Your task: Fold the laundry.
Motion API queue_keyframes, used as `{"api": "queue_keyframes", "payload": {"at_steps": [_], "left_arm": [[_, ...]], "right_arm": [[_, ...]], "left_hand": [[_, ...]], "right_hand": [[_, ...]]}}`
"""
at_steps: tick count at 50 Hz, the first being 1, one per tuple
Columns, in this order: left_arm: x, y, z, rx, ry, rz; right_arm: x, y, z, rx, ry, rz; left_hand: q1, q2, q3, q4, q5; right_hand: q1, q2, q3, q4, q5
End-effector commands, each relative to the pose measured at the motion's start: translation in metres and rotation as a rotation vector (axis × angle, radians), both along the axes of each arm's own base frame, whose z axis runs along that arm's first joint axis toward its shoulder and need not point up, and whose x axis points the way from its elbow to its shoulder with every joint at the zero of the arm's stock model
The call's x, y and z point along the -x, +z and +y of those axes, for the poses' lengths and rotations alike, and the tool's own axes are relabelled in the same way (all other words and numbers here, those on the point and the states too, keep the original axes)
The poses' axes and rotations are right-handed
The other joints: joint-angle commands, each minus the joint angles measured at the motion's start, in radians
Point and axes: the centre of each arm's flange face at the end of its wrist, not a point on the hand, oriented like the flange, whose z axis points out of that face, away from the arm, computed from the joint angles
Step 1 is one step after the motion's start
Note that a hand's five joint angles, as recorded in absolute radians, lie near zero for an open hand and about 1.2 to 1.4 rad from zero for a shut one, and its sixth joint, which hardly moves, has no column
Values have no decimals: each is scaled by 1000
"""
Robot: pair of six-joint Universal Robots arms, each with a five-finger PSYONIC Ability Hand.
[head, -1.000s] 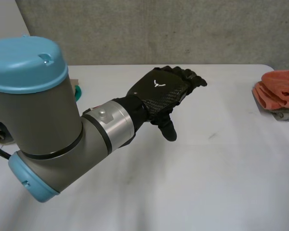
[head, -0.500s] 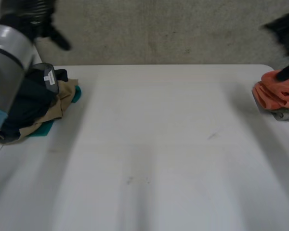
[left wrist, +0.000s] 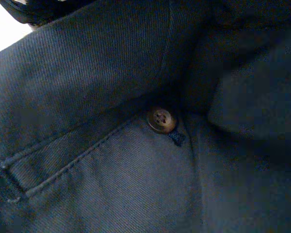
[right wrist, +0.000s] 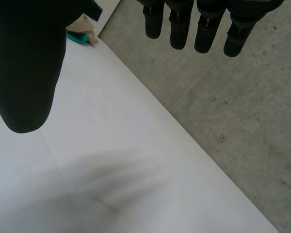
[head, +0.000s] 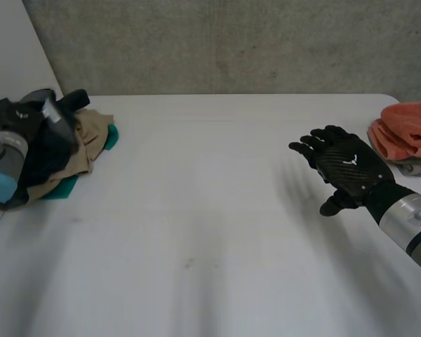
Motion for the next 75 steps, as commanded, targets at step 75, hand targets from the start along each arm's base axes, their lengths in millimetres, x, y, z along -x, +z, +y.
{"api": "queue_keyframes", "payload": {"at_steps": [75], "left_arm": [[195, -31, 216, -372, -469, 284]], "right_arm": [[-87, -21, -37, -377, -51, 77]], "left_hand": [[-578, -735, -745, -748, -694]], "right_hand": [[59, 68, 73, 82, 65]]}}
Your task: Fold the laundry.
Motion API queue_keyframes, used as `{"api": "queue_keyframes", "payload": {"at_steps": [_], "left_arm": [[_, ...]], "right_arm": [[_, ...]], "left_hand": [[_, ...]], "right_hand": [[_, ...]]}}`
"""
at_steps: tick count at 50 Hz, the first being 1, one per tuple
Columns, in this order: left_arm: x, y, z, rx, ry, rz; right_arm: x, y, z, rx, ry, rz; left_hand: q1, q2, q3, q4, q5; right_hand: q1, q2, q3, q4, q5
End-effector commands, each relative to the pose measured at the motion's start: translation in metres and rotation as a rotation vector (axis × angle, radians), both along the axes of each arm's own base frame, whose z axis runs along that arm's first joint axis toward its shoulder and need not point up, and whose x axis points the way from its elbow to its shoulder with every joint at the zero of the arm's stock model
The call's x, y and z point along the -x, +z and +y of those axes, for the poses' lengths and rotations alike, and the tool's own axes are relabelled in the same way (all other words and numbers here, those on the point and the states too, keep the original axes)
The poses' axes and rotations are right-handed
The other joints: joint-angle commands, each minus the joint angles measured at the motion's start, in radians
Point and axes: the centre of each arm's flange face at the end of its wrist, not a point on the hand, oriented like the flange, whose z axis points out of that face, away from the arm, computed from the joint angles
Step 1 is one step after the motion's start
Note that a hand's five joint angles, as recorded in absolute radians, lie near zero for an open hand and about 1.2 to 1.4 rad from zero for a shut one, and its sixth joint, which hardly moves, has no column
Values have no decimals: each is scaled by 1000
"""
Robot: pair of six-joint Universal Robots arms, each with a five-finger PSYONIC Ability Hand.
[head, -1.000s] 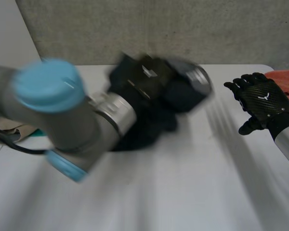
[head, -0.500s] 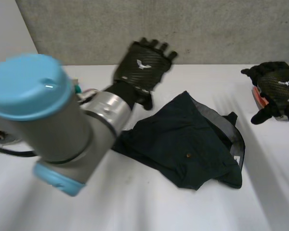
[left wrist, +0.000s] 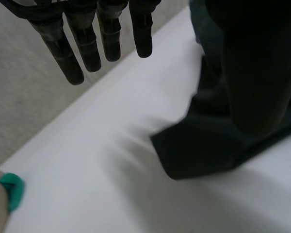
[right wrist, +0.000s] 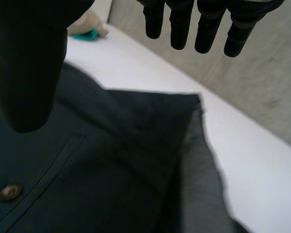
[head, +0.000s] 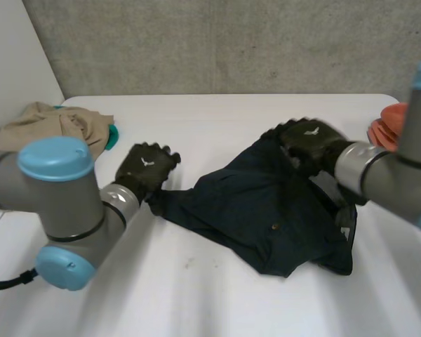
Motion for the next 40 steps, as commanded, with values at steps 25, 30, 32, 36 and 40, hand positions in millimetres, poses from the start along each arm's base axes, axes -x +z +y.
{"api": "queue_keyframes", "payload": {"at_steps": [25, 30, 32, 36, 40], "left_arm": [[23, 120, -10, 263, 95, 131], [7, 210, 15, 478, 104, 284], [-3, 243, 31, 551, 104, 337], [-18, 281, 54, 642, 105, 403], [-29, 307, 73, 708, 106, 451]], "right_arm": [[-12, 88, -4, 502, -62, -39], [1, 165, 19, 680, -90, -123], [6, 185, 29, 717, -91, -139], [15, 220, 52, 767, -88, -161], [20, 234, 65, 767, -72, -161]], "left_hand": [[1086, 1092, 1093, 1088, 1087], [1086, 1092, 1093, 1088, 1087], [1086, 1092, 1093, 1088, 1087], [1086, 1092, 1093, 1088, 1087], [1086, 1092, 1093, 1088, 1087]], "right_hand": [[1165, 1174, 1179, 1188, 1171], [1165, 1174, 1179, 1188, 1171], [1165, 1174, 1179, 1188, 1171], [1165, 1174, 1179, 1188, 1171], [1165, 1174, 1179, 1188, 1171]]}}
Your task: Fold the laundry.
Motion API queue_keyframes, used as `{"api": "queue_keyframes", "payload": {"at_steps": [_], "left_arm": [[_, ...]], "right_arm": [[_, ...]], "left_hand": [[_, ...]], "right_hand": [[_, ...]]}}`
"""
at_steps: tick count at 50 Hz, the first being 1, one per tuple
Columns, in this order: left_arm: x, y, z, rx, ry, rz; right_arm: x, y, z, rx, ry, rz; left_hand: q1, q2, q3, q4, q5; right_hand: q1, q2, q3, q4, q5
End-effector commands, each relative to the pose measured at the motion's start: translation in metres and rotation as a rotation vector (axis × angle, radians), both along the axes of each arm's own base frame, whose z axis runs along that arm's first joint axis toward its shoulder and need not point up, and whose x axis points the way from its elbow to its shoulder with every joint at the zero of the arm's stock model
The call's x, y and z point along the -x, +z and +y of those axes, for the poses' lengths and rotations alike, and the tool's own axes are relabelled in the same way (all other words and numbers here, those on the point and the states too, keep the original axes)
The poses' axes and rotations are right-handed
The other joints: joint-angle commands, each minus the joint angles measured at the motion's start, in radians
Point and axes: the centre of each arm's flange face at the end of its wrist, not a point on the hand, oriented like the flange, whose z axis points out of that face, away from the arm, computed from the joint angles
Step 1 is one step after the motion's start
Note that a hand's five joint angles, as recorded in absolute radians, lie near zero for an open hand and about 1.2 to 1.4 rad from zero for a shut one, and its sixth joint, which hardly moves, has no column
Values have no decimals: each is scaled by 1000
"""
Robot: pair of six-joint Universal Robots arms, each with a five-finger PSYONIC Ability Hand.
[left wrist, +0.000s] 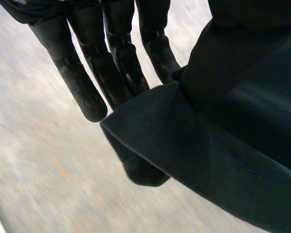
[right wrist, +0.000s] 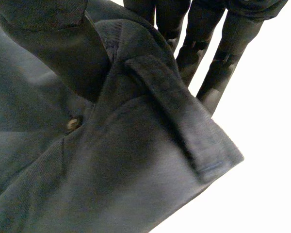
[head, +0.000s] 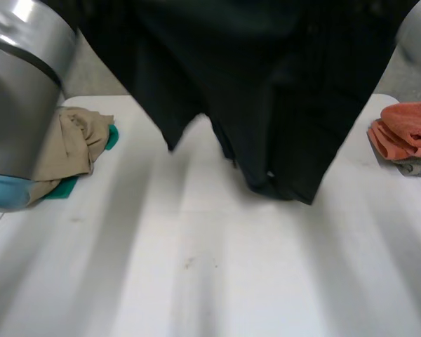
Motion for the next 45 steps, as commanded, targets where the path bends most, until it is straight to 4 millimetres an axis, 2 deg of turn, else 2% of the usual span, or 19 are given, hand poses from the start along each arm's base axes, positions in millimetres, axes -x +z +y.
{"api": "queue_keyframes", "payload": {"at_steps": [1, 5, 8, 9, 11, 12, 15, 17, 19, 20, 23, 27, 28, 32, 33, 37, 39, 42, 45], "left_arm": [[-22, 51, 34, 131, -4, 81], [-19, 51, 33, 124, -7, 75], [-9, 27, 18, 49, -6, 20], [0, 2, 1, -25, -4, -28], [4, -10, -7, -55, 0, -49], [7, -19, -13, -76, 2, -65], [20, -50, -36, -135, 6, -115], [32, -72, -54, -158, 14, -158], [40, -80, -68, -141, 24, -180], [47, -81, -82, -101, 39, -186], [54, -69, -100, -5, 71, -170], [57, -11, -115, 226, 116, -30], [54, 18, -113, 321, 128, 38], [44, 70, -98, 498, 144, 161], [44, 74, -96, 514, 144, 171], [46, 72, -94, 511, 134, 172], [48, 63, -97, 482, 131, 153], [54, 25, -110, 365, 115, 85], [53, -12, -115, 236, 90, 40]], "right_arm": [[10, 35, 28, 26, 21, -2], [12, 30, 27, -24, 26, 25], [9, 15, 17, -78, 31, 47], [5, 0, 6, -121, 33, 64], [2, -12, -3, -156, 31, 77], [-3, -27, -13, -195, 33, 90], [-11, -47, -28, -231, 36, 102], [-21, -69, -47, -238, 39, 100], [-27, -79, -60, -213, 30, 89], [-31, -86, -74, -172, 13, 68], [-38, -89, -91, -70, -13, 16], [-47, -63, -111, 210, -42, -131], [-46, -45, -113, 324, -53, -202], [-43, -13, -111, 509, -51, -341], [-43, -10, -109, 520, -46, -355], [-42, -1, -105, 518, -17, -391], [-43, -9, -106, 474, -14, -375], [-43, -25, -108, 388, -18, -331], [-44, -55, -110, 235, -19, -254]], "left_hand": [[237, 204, 216, 200, 248], [237, 204, 216, 200, 248], [237, 204, 216, 200, 248], [237, 204, 216, 200, 248], [237, 204, 216, 200, 248], [237, 204, 216, 200, 248], [237, 204, 216, 200, 248], [237, 204, 216, 200, 248], [237, 204, 216, 200, 248], [237, 204, 216, 200, 248], [237, 204, 216, 200, 248], [237, 204, 216, 200, 248], [237, 204, 216, 200, 248], [237, 204, 216, 200, 248], [237, 204, 216, 200, 248], [237, 204, 216, 200, 248], [237, 204, 216, 200, 248], [237, 204, 216, 200, 248], [237, 204, 216, 200, 248]], "right_hand": [[271, 210, 204, 200, 249], [271, 210, 204, 200, 249], [271, 210, 204, 200, 249], [271, 210, 204, 200, 249], [271, 210, 204, 200, 249], [271, 210, 204, 200, 249], [271, 210, 204, 200, 249], [271, 210, 204, 200, 249], [271, 210, 204, 200, 249], [271, 210, 204, 200, 249], [271, 210, 204, 200, 249], [271, 210, 204, 200, 249], [271, 210, 204, 200, 249], [271, 210, 204, 200, 249], [271, 210, 204, 200, 249], [271, 210, 204, 200, 249], [271, 210, 204, 200, 249], [271, 210, 204, 200, 249], [271, 210, 204, 200, 249]]}}
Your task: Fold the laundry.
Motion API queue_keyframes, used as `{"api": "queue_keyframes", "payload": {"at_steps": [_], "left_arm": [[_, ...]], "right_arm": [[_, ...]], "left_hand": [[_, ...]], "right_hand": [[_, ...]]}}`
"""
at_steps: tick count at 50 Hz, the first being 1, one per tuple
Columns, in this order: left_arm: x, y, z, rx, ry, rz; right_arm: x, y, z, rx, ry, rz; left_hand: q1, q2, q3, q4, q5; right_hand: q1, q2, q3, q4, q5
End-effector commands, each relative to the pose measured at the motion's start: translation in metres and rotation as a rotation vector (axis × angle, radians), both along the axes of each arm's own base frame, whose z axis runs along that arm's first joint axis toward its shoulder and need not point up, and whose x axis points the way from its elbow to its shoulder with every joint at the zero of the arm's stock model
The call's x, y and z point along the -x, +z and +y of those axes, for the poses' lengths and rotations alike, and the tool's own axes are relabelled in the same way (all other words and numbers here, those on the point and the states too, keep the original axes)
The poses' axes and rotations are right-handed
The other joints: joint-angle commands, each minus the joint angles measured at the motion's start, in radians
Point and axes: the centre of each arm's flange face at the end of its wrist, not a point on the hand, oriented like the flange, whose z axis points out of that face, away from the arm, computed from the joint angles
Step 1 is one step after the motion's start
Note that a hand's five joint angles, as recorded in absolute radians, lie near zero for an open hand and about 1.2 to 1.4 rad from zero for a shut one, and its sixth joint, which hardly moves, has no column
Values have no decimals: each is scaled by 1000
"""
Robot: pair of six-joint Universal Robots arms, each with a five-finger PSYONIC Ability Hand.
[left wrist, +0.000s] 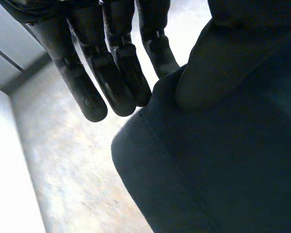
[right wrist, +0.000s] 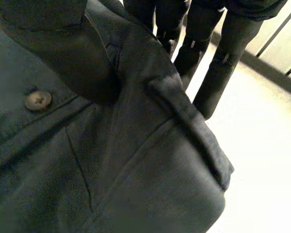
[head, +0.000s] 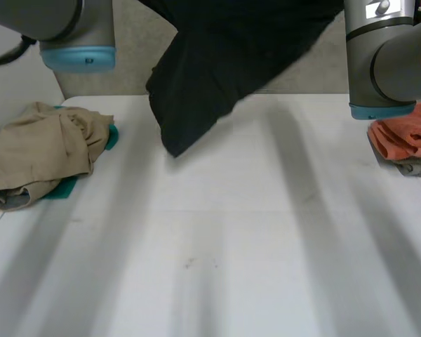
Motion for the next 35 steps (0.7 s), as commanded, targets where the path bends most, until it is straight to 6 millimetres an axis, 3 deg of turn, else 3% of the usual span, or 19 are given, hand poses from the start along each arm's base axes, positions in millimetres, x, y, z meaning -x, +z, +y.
{"api": "queue_keyframes", "payload": {"at_steps": [1, 2, 3, 5, 6, 7, 9, 10, 14, 20, 25, 26, 35], "left_arm": [[3, -85, -17, -286, -39, -119], [2, -98, -19, -325, -41, -135], [-2, -124, -20, -395, -38, -166], [-4, -149, -21, -454, -35, -195], [-5, -162, -20, -484, -34, -211], [-4, -188, -15, -538, -39, -245], [-5, -210, -10, -586, -39, -275], [-6, -231, -3, -638, -42, -305], [-7, -269, 21, -744, -62, -381], [-18, -273, 67, -834, -91, -452], [-40, -271, 113, -933, -103, -529], [-47, -269, 133, -958, -116, -564], [-86, -275, 241, -1150, -197, -877]], "right_arm": [[-2, -56, -3, -298, 23, 147], [-1, -74, -4, -380, 26, 188], [-2, -86, -3, -428, 31, 213], [-2, -111, -2, -521, 38, 266], [-2, -135, 0, -604, 44, 312], [-2, -147, 1, -644, 48, 334], [-2, -170, 5, -726, 54, 384], [-1, -191, 10, -791, 55, 434], [3, -231, 21, -892, 23, 568], [17, -239, 45, -973, -12, 705], [38, -236, 86, -1100, -5, 826], [41, -237, 93, -1125, 1, 848], [80, -215, 171, -1268, 19, 1054]], "left_hand": [[237, 197, 203, 195, 248], [237, 197, 203, 195, 248], [237, 197, 203, 195, 248], [237, 197, 203, 195, 248], [237, 197, 203, 195, 248], [237, 197, 203, 195, 248], [237, 197, 203, 195, 248], [237, 197, 203, 195, 248], [237, 197, 203, 195, 248], [237, 197, 203, 195, 248], [237, 197, 203, 195, 248], [237, 197, 203, 195, 248], [237, 197, 203, 195, 248]], "right_hand": [[271, 206, 201, 196, 249], [271, 206, 201, 196, 249], [271, 206, 201, 196, 249], [271, 206, 201, 196, 249], [271, 206, 201, 196, 249], [271, 206, 201, 196, 249], [271, 206, 201, 196, 249], [271, 206, 201, 196, 249], [271, 206, 201, 196, 249], [271, 206, 201, 196, 249], [271, 206, 201, 196, 249], [271, 206, 201, 196, 249], [271, 206, 201, 196, 249]]}}
